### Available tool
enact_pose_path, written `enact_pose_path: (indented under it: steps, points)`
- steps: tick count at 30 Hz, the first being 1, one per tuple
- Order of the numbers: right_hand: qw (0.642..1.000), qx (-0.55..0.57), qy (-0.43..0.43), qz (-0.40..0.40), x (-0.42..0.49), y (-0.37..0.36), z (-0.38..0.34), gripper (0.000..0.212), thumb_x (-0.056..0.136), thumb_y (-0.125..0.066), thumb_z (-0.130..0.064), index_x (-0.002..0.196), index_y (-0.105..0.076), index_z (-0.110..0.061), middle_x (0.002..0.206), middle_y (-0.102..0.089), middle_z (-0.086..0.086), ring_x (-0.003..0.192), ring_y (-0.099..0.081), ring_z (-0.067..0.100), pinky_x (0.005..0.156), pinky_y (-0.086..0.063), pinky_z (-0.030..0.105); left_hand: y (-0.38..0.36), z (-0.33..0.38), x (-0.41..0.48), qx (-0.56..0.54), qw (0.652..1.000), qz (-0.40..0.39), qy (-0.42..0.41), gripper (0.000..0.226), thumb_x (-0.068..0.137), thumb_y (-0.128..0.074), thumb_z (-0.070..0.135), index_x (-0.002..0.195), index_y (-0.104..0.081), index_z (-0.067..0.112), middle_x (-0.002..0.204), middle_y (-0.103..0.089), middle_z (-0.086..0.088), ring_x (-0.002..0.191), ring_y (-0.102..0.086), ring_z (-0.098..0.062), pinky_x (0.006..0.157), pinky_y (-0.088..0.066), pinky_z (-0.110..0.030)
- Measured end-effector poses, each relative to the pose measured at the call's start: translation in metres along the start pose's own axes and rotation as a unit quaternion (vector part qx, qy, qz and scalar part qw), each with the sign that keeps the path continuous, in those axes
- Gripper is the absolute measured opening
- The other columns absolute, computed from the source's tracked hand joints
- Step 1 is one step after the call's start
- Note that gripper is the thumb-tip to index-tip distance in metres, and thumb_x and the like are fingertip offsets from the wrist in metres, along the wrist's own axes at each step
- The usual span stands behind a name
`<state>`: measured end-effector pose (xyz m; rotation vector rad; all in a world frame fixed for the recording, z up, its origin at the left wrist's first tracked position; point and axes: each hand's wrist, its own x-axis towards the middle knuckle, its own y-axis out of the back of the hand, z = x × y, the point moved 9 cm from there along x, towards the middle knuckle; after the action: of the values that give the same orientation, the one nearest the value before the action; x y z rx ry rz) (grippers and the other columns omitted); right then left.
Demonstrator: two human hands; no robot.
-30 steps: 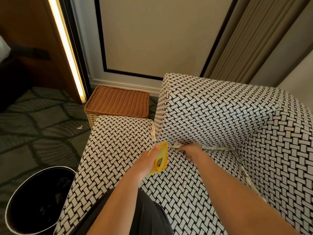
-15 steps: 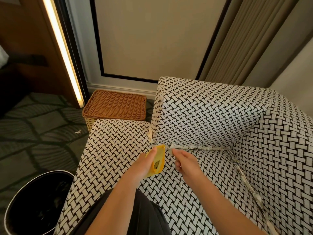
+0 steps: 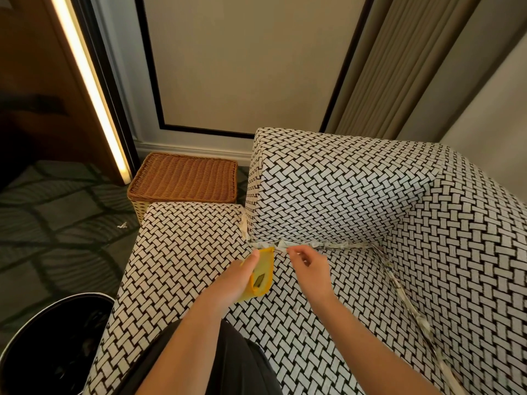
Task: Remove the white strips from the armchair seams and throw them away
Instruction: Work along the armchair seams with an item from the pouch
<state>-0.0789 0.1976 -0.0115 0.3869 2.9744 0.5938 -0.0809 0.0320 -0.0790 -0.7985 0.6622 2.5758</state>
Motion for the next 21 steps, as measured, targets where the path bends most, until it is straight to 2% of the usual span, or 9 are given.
enact_pose_path:
  steps: [3,6,9,11,14,17,18,19,21]
  points:
    - [0.998,-0.038,-0.039,0.041,0.02,0.019,0.027,0.01,0.092,-0.055,-0.016,0.092,-0.064,-0.018,0.072,-0.055,-0.003,0.049,-0.037,0.007,0.043,-0.031,0.016,0.0,0.003,-0.002,0.002,1.0,-0.005,-0.011,0.075,0.081,-0.013,0.078,0.119,-0.044,0.021,0.111,-0.051,0.0,0.101,-0.048,-0.016,0.087,-0.029,-0.035]
    - [0.986,-0.156,-0.039,0.043,0.039,0.032,0.043,0.014,0.09,-0.058,-0.016,0.103,-0.064,-0.016,0.077,-0.056,-0.002,0.05,-0.042,0.008,0.043,-0.036,0.018,0.0,0.006,-0.005,0.002,1.0,0.001,-0.011,0.057,0.09,-0.013,0.068,0.114,-0.039,0.023,0.091,-0.045,0.004,0.08,-0.044,-0.01,0.071,-0.032,-0.029]
    - [0.964,-0.262,-0.029,0.02,0.054,0.035,0.051,0.024,0.089,-0.059,-0.018,0.113,-0.062,-0.017,0.068,-0.051,-0.006,0.051,-0.044,0.007,0.047,-0.042,0.02,0.0,0.01,-0.008,0.008,1.0,0.0,-0.018,0.054,0.092,-0.013,0.065,0.113,-0.04,0.023,0.084,-0.041,0.006,0.071,-0.039,-0.007,0.062,-0.029,-0.027]
    - [0.95,-0.311,-0.033,0.006,0.062,0.033,0.055,0.028,0.089,-0.06,-0.022,0.116,-0.061,-0.021,0.07,-0.054,-0.005,0.049,-0.044,0.007,0.047,-0.044,0.024,0.0,0.012,-0.009,0.004,1.0,-0.003,-0.019,0.053,0.092,-0.013,0.064,0.109,-0.042,0.023,0.082,-0.039,0.006,0.068,-0.038,-0.008,0.059,-0.028,-0.025]
    - [0.93,-0.362,-0.055,-0.028,0.072,0.027,0.059,0.031,0.09,-0.057,-0.031,0.12,-0.059,-0.026,0.08,-0.063,-0.004,0.051,-0.048,0.008,0.046,-0.04,0.021,0.001,0.013,-0.008,0.001,1.0,0.002,-0.024,0.05,0.092,-0.014,0.064,0.096,-0.044,0.025,0.079,-0.039,0.007,0.065,-0.037,-0.008,0.06,-0.029,-0.027]
    - [0.911,-0.399,-0.08,-0.066,0.08,0.023,0.06,0.028,0.091,-0.053,-0.036,0.117,-0.06,-0.026,0.08,-0.062,-0.002,0.059,-0.052,0.011,0.049,-0.04,0.021,0.001,0.009,-0.008,-0.007,1.0,0.003,-0.012,0.057,0.091,-0.013,0.067,0.118,-0.039,0.023,0.091,-0.043,0.004,0.074,-0.04,-0.008,0.071,-0.032,-0.031]
    - [0.9,-0.421,-0.083,-0.077,0.082,0.021,0.059,0.027,0.092,-0.052,-0.037,0.114,-0.062,-0.024,0.081,-0.062,-0.001,0.064,-0.055,0.013,0.053,-0.043,0.022,0.002,0.008,-0.008,-0.009,1.0,0.003,-0.007,0.057,0.091,-0.013,0.067,0.12,-0.037,0.024,0.095,-0.043,0.003,0.075,-0.04,-0.008,0.074,-0.032,-0.032]
    - [0.888,-0.445,-0.084,-0.085,0.083,0.02,0.058,0.027,0.092,-0.05,-0.038,0.111,-0.062,-0.023,0.082,-0.062,-0.001,0.071,-0.058,0.015,0.058,-0.048,0.025,0.002,0.009,-0.01,-0.012,1.0,0.001,-0.007,0.055,0.091,-0.013,0.066,0.116,-0.038,0.024,0.096,-0.043,0.002,0.073,-0.04,-0.007,0.075,-0.032,-0.031]
    - [0.874,-0.471,-0.087,-0.087,0.086,0.019,0.059,0.029,0.092,-0.048,-0.04,0.109,-0.063,-0.02,0.087,-0.063,0.002,0.079,-0.062,0.019,0.068,-0.054,0.029,0.0,0.011,-0.011,-0.02,1.0,-0.003,-0.009,0.048,0.092,-0.013,0.064,0.103,-0.041,0.026,0.083,-0.04,0.005,0.066,-0.037,-0.006,0.064,-0.032,-0.028]
